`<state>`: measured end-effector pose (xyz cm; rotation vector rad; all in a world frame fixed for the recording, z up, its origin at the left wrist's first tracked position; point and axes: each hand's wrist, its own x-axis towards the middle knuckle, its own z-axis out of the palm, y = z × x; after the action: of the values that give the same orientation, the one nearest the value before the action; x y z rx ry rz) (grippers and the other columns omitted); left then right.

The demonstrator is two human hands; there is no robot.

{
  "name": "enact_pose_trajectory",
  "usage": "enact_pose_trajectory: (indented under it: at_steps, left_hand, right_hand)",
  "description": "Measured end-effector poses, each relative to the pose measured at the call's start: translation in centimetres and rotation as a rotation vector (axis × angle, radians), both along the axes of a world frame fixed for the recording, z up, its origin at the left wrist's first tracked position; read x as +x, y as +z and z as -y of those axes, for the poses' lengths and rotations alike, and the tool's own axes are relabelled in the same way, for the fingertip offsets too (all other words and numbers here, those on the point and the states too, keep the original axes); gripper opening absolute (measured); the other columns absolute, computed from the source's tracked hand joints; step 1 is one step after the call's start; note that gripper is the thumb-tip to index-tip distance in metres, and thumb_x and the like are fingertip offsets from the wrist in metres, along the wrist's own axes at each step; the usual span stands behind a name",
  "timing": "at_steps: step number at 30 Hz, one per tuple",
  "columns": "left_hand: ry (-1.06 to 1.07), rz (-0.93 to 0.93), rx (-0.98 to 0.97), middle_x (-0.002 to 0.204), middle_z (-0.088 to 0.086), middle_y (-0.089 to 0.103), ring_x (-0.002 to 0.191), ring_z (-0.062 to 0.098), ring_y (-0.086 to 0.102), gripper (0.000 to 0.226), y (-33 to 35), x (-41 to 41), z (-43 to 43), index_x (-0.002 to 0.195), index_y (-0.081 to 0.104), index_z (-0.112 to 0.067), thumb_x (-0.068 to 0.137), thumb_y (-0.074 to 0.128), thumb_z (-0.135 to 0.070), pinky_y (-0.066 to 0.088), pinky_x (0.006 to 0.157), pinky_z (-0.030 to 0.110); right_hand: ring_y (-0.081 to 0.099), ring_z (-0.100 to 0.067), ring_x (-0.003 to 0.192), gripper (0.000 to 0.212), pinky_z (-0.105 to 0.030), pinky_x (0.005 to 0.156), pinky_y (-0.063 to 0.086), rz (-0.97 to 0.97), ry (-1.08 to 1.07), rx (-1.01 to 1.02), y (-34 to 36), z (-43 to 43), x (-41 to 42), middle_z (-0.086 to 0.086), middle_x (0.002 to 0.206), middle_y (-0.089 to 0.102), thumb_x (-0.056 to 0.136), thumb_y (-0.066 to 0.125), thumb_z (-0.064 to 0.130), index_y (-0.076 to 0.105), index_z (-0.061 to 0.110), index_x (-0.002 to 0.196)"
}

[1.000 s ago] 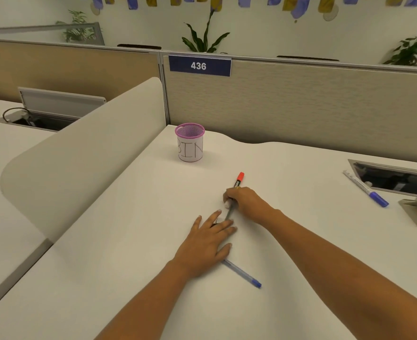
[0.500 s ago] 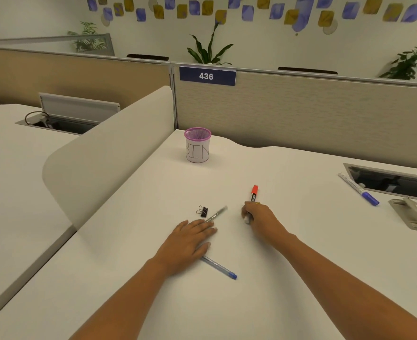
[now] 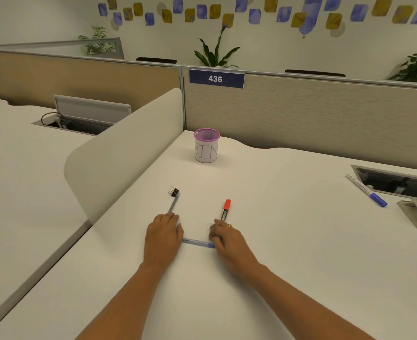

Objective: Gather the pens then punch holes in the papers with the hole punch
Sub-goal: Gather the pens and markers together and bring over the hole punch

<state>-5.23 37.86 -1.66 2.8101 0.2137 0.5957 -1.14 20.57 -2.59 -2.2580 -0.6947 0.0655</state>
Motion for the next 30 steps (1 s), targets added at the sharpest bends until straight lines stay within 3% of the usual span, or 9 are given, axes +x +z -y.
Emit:
enact_pose_trajectory:
  at_steps: [5,7,11,16,21,24,27,30]
  left_hand:
    - [0.119,-0.033,-0.039,0.083,0.019,0.070,0.078,0.038,0.065,0.012,0.0,0.0,-0.1,0.083,0.069,0.005,0.072,0.070,0.002,0.054,0.065,0.041]
    - [0.137,-0.040,-0.070,0.091,0.020,0.068,0.086,0.038,0.062,0.013,-0.1,0.2,-0.2,0.089,0.068,0.006,0.078,0.064,-0.001,0.052,0.071,0.041]
    - [0.155,-0.045,-0.141,0.104,0.018,0.065,0.101,0.037,0.055,0.021,-0.3,0.3,-0.5,0.102,0.065,0.003,0.087,0.056,-0.008,0.045,0.083,0.042]
    - [0.142,0.031,-0.256,0.096,0.019,0.066,0.095,0.037,0.056,0.023,-0.5,0.2,-0.9,0.097,0.066,0.003,0.083,0.050,0.009,0.045,0.081,0.042]
    - [0.182,0.027,-0.397,0.101,0.012,0.064,0.101,0.029,0.052,0.038,-0.8,0.5,-2.4,0.102,0.064,-0.001,0.081,0.038,0.017,0.039,0.081,0.027]
    - [0.146,0.058,-0.405,0.101,0.008,0.062,0.092,0.025,0.054,0.040,-0.6,0.7,-3.1,0.098,0.066,-0.004,0.079,0.039,0.018,0.040,0.077,0.025]
    - [0.116,0.049,-0.390,0.100,0.003,0.060,0.075,0.020,0.051,0.028,-0.5,0.8,-3.2,0.096,0.066,-0.009,0.082,0.047,0.006,0.045,0.075,0.034]
    - [0.066,0.020,-0.298,0.101,-0.003,0.060,0.088,0.020,0.059,0.018,-0.4,0.9,-3.1,0.098,0.067,-0.019,0.085,0.059,-0.027,0.041,0.078,0.034]
  right_hand:
    - [0.042,-0.007,0.127,0.020,-0.010,0.086,0.032,0.044,-0.016,0.042,-0.9,-1.3,-1.0,-0.005,0.103,0.060,0.089,0.055,0.028,0.058,0.008,0.090]
    - [0.039,-0.005,0.129,0.023,-0.008,0.089,0.031,0.064,0.022,0.009,-1.1,-1.0,-0.8,-0.002,0.106,0.058,0.086,0.061,0.031,0.057,0.009,0.090]
    - [0.037,-0.008,0.133,0.018,-0.006,0.092,0.026,0.054,0.066,0.010,-1.3,-0.9,0.1,0.000,0.111,0.058,0.087,0.062,0.026,0.060,0.008,0.089]
    - [0.037,-0.010,0.133,0.015,-0.005,0.095,0.024,0.035,0.148,-0.014,-0.9,-0.9,1.8,-0.002,0.115,0.059,0.090,0.058,0.022,0.062,0.007,0.094]
    - [0.038,-0.017,0.135,0.017,-0.011,0.104,0.026,0.012,0.251,-0.041,-0.1,-0.6,4.2,-0.010,0.123,0.061,0.092,0.054,0.011,0.063,-0.001,0.100]
    - [0.038,-0.019,0.136,0.019,-0.015,0.107,0.027,0.015,0.249,-0.043,0.2,-1.0,5.6,-0.010,0.130,0.059,0.093,0.052,0.008,0.064,-0.002,0.103]
    - [0.041,-0.021,0.134,0.017,-0.014,0.105,0.028,0.012,0.256,-0.030,0.4,-2.2,6.6,-0.011,0.127,0.061,0.092,0.052,0.004,0.064,-0.003,0.102]
    - [0.046,-0.022,0.131,0.016,-0.015,0.102,0.032,0.003,0.251,-0.009,0.5,-3.4,7.2,-0.014,0.118,0.065,0.091,0.052,0.000,0.063,-0.005,0.101]
